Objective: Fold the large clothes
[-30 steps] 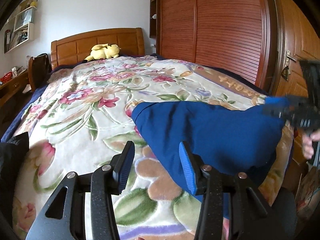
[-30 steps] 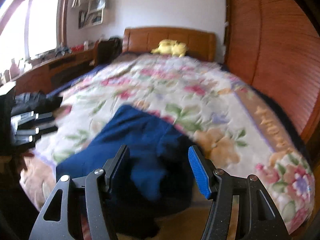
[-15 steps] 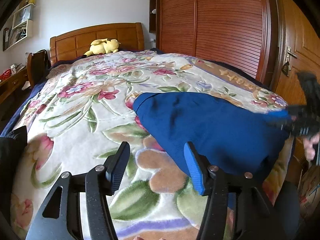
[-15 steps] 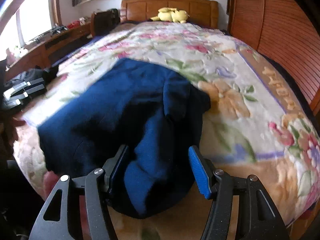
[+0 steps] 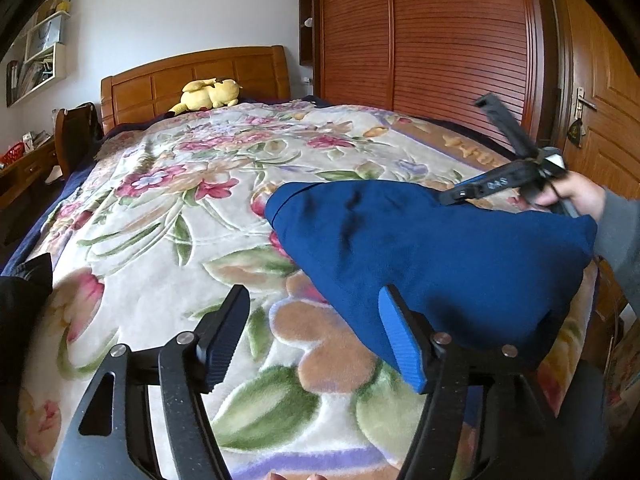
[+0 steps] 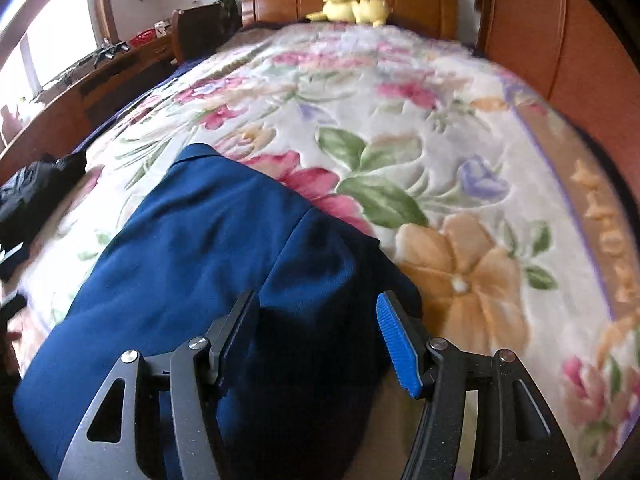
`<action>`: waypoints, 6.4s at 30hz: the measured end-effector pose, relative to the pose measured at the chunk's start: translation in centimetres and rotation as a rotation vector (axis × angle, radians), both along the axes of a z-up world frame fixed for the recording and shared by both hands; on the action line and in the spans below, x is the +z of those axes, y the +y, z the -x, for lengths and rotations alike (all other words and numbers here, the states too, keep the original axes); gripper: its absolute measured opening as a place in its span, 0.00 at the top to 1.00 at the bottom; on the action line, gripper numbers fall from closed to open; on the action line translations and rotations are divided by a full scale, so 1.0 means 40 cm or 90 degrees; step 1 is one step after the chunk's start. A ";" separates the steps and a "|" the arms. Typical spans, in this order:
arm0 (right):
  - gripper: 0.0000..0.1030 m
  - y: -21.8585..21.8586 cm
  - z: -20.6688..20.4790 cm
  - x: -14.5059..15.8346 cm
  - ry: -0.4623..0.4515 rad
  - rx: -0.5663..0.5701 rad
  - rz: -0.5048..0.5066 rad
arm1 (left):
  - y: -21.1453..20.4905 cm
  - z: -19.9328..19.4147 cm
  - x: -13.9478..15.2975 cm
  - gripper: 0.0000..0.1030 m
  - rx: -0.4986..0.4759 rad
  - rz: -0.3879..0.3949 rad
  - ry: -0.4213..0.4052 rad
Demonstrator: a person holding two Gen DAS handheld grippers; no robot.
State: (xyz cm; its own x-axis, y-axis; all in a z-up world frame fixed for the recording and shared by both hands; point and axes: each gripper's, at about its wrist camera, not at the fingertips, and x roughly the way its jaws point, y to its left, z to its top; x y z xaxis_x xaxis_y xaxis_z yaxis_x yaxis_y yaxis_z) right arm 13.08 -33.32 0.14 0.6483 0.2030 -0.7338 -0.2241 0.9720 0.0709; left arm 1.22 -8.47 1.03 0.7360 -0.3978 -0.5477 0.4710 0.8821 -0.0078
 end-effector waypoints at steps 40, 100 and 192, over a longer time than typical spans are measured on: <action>0.17 0.057 0.357 -0.125 -0.014 -0.160 -0.024 | 0.067 0.061 0.042 0.23 -0.016 0.031 -0.022; 0.78 0.041 0.408 -0.143 -0.123 -0.003 -0.129 | -0.191 -0.380 -0.033 0.96 -0.063 0.006 0.106; 0.22 0.213 0.417 0.039 -0.361 -0.092 -0.095 | 0.084 -0.021 0.096 0.22 0.198 -0.011 -0.139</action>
State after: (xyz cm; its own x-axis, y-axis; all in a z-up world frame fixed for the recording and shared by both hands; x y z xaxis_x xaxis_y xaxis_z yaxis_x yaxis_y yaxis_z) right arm -3.60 -24.78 1.70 0.9589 0.1576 -0.2360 -0.1330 0.9842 0.1167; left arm 2.06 -5.13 4.87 0.9203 -0.1297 -0.3692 0.1703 0.9822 0.0795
